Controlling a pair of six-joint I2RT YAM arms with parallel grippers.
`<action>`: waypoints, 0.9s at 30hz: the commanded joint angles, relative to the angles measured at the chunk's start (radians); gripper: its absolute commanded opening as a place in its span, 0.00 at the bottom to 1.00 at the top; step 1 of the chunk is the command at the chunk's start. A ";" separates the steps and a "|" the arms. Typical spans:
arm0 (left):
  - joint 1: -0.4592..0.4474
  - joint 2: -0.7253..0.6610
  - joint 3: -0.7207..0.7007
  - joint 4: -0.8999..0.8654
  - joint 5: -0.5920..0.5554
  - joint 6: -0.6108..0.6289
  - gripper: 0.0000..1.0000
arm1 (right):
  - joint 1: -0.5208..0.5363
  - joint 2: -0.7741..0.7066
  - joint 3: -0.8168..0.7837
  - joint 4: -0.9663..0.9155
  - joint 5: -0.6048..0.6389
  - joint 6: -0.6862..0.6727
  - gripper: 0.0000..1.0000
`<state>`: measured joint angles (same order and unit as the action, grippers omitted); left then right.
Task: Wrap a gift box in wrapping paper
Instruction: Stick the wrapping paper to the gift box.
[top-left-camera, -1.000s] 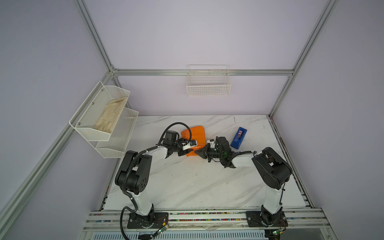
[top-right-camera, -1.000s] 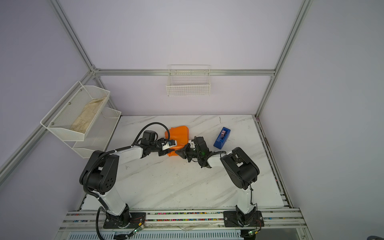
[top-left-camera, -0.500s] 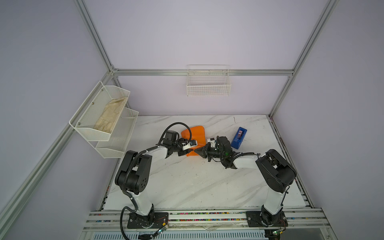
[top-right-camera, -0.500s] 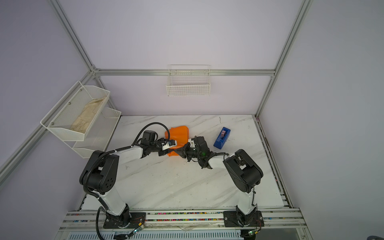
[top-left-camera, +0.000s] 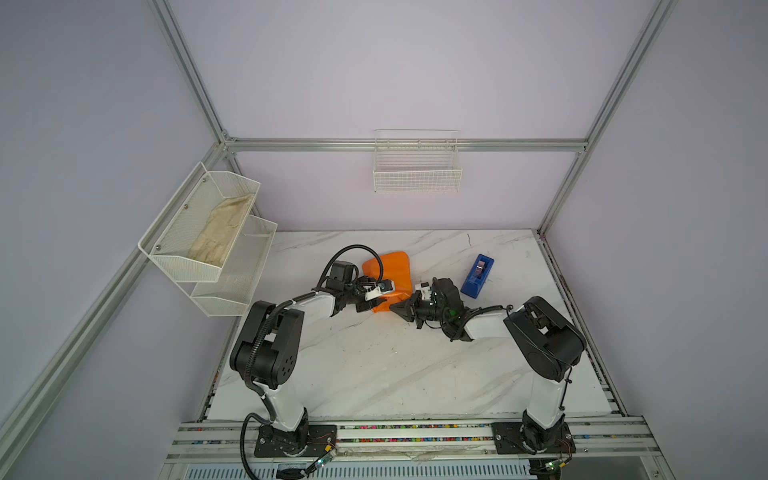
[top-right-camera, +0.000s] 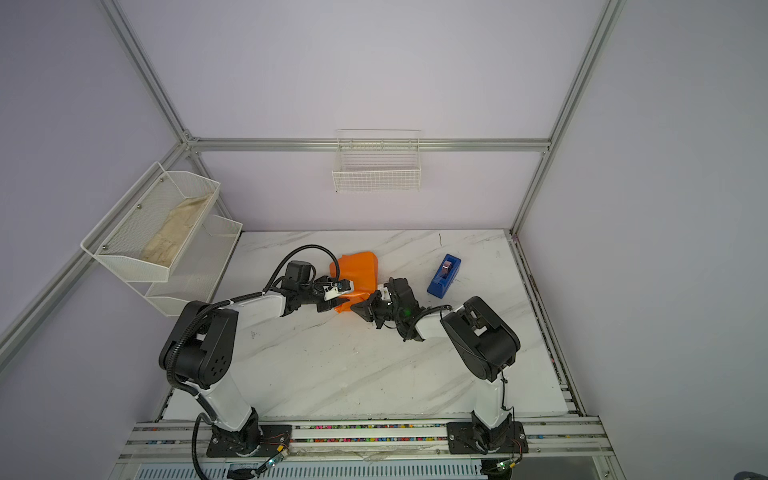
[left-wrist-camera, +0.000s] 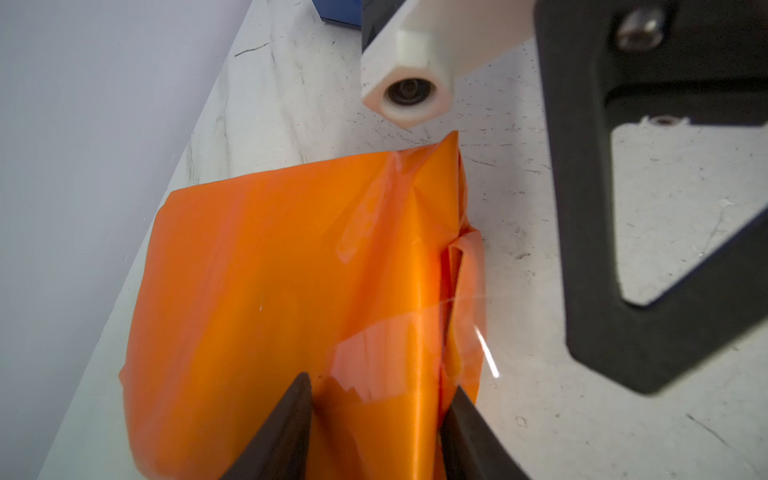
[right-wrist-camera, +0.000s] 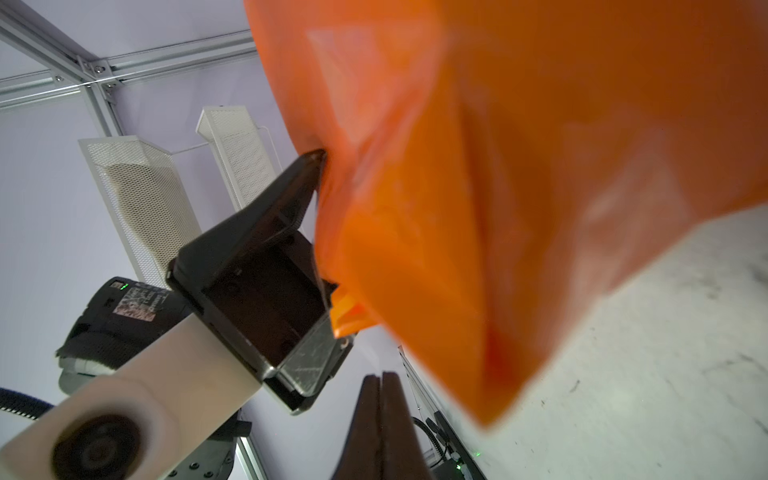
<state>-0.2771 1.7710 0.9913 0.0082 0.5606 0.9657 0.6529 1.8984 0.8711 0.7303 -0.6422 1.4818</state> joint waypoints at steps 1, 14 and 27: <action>0.003 0.044 -0.011 -0.167 -0.065 0.001 0.48 | 0.008 0.030 0.002 0.060 0.016 0.059 0.00; 0.003 0.041 -0.013 -0.167 -0.065 0.002 0.48 | 0.001 0.095 0.075 0.049 0.039 0.039 0.08; 0.003 0.040 -0.013 -0.167 -0.063 0.003 0.48 | -0.022 0.120 0.108 0.026 0.104 0.060 0.20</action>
<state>-0.2771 1.7710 0.9913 0.0078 0.5606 0.9730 0.6399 2.0029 0.9581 0.7471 -0.5808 1.4834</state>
